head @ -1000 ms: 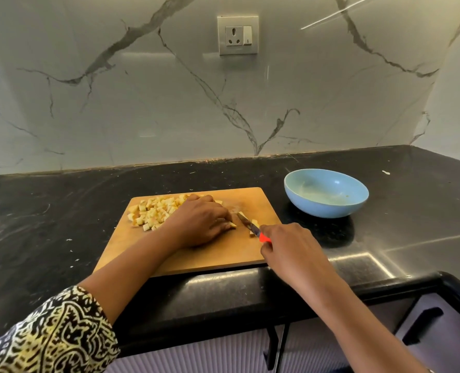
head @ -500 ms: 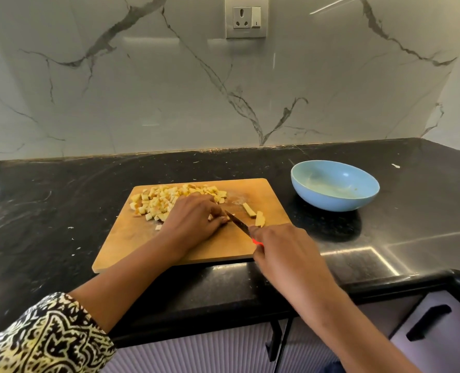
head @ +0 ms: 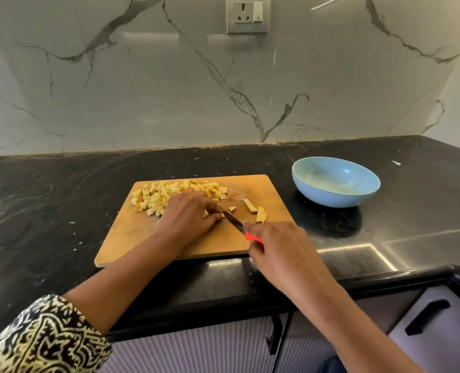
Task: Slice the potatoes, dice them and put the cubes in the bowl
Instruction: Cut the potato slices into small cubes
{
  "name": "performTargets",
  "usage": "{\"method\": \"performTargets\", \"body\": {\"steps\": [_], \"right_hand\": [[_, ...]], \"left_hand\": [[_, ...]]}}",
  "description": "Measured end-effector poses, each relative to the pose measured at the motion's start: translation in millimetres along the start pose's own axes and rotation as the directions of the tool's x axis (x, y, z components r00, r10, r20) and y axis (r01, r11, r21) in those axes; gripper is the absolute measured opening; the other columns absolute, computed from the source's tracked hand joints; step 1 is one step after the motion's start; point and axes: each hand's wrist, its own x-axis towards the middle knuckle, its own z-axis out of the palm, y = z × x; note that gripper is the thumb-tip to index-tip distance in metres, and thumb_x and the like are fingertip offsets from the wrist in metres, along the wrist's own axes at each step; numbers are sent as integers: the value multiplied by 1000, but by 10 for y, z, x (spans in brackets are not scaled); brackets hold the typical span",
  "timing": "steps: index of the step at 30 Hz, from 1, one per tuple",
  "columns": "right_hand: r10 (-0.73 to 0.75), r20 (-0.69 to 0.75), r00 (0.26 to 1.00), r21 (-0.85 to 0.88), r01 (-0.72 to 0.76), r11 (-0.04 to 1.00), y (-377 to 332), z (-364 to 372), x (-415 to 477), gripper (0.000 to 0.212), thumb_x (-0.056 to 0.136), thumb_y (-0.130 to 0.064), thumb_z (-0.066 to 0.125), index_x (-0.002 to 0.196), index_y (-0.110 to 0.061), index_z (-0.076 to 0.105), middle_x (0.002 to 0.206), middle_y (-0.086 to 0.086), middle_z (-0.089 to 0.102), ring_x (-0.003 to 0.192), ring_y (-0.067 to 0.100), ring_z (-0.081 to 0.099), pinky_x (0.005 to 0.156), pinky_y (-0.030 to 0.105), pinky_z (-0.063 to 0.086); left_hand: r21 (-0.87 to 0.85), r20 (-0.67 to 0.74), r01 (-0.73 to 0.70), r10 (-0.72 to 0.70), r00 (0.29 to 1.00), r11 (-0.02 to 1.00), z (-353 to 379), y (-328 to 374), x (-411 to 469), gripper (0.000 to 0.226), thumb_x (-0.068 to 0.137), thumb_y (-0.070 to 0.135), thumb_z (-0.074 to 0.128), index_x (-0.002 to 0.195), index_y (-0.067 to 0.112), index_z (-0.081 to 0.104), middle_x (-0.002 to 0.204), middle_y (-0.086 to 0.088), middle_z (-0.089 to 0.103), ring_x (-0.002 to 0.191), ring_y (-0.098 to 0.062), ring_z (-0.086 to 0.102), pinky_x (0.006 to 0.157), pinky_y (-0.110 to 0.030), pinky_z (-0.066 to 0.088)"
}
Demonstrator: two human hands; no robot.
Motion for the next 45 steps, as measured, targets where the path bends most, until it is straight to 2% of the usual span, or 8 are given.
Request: {"method": "performTargets", "body": {"steps": [5,10,17,23,28,34,40,45], "right_hand": [[-53,43,998,-144,58,988,-136,171,164,30,99,-21,44,127,-21,55,94,-1,58,77,13,46,63,25,34],[-9,-12,1000,30,9,1000,53,108,148,33,96,-21,49,126,-27,61,82,-8,61,64,5,51,56,16,38],[212,-246,946,212,-161,964,515,26,123,40,93,-22,57,132,-29,57,73,-11,59,66,6,53,64,18,37],[246,-254,936,310,-162,937,592,66,162,40,93,-23,59,133,-27,56,69,-17,55,59,-3,52,62,12,34],[253,-259,932,329,-161,931,634,87,171,38,93,-22,57,131,-26,58,68,-14,56,55,-2,49,58,13,32],[246,-244,938,330,-158,931,619,80,144,41,95,-23,56,136,-25,53,72,-18,52,57,-2,48,55,6,35],[228,-252,941,300,-148,943,588,52,127,41,95,-23,56,136,-26,53,68,-17,53,61,3,51,59,11,37],[138,-168,976,204,-102,974,425,-14,-4,39,94,-26,53,132,-34,56,80,-10,60,71,6,53,65,20,36]], "left_hand": [[-7,-8,63,-63,998,998,-26,-15,7,21,87,46,61,101,33,70,97,10,63,88,-8,47,78,-30,36],[235,-78,76,-59,995,969,-45,-19,-24,26,92,47,51,111,35,63,114,8,59,106,-13,48,86,-34,32],[-6,130,-246,245,961,969,-7,51,161,36,94,44,50,127,33,57,133,9,53,123,-11,46,101,-34,35],[459,90,-188,165,982,869,-56,-85,238,31,98,41,39,111,31,65,117,10,64,112,-13,55,105,-39,28],[236,106,-197,177,979,952,-108,40,386,30,94,42,52,121,34,61,130,11,57,120,-12,50,103,-37,33],[13,399,-351,317,860,936,0,229,706,33,95,32,55,127,32,58,133,11,54,121,-10,44,94,-25,37],[126,238,-307,272,932,943,-7,231,556,29,93,41,54,117,29,65,114,10,64,96,-5,49,80,-21,31],[87,89,-73,65,994,994,23,201,239,28,92,41,56,113,26,69,105,6,67,90,-8,51,81,-25,44]]}}
